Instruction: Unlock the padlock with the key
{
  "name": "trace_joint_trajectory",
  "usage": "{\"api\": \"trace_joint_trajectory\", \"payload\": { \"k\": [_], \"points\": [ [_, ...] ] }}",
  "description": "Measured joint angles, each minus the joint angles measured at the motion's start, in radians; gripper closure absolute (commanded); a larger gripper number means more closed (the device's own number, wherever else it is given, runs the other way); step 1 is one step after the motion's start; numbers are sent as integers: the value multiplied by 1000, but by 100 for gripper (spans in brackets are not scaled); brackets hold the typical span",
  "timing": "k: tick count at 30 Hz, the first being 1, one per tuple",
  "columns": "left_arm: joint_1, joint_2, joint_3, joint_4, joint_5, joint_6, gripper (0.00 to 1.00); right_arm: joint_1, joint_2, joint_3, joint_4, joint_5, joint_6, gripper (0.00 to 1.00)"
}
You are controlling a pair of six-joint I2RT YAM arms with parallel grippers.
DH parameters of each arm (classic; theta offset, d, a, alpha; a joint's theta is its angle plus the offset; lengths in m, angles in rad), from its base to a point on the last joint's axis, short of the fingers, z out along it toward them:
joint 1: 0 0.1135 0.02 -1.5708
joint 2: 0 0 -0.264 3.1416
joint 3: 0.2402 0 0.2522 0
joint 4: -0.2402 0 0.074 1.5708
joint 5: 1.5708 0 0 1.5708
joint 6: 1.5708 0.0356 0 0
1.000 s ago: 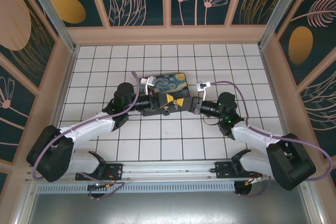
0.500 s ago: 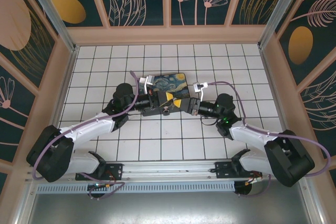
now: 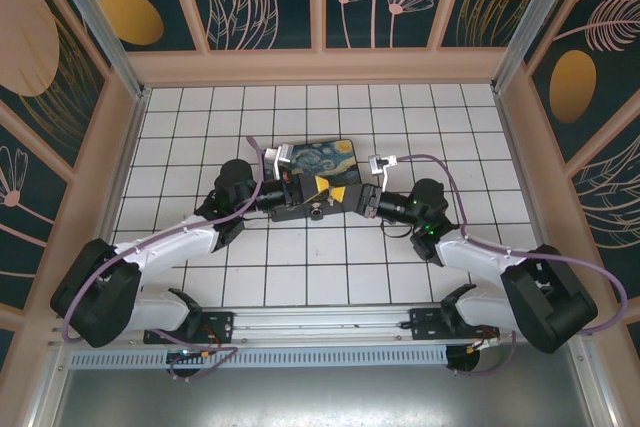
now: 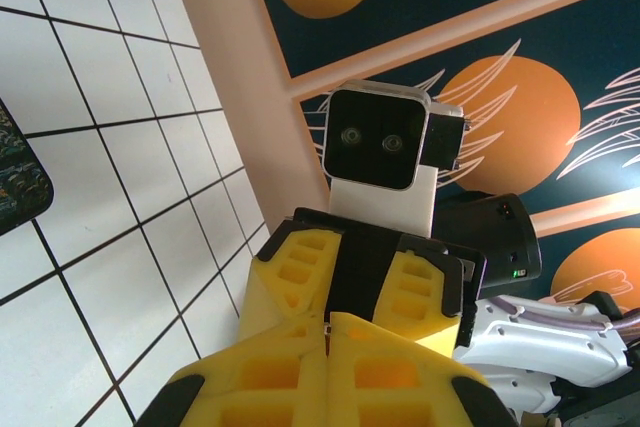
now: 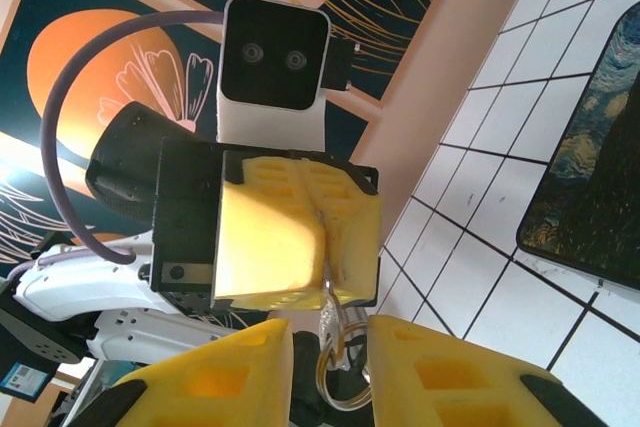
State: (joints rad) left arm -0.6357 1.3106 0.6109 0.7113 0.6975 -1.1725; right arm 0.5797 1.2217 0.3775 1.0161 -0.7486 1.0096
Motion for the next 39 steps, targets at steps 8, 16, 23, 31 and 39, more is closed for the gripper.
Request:
{"api": "trace_joint_trajectory", "payload": {
  "k": [8, 16, 23, 31, 39],
  "points": [
    [0, 0, 0, 5, 0, 0, 100, 0, 23, 0, 24, 12, 16, 77],
    [0, 0, -2, 6, 5, 0, 100, 0, 26, 5, 36, 19, 21, 82],
    [0, 0, -6, 12, 8, -4, 100, 0, 37, 15, 52, 18, 26, 90],
    [1, 0, -11, 18, 7, -4, 100, 1, 38, 15, 54, 18, 26, 100],
    [1, 0, -11, 15, -1, -3, 46, 8, 35, 15, 53, 18, 24, 100]
  ]
}}
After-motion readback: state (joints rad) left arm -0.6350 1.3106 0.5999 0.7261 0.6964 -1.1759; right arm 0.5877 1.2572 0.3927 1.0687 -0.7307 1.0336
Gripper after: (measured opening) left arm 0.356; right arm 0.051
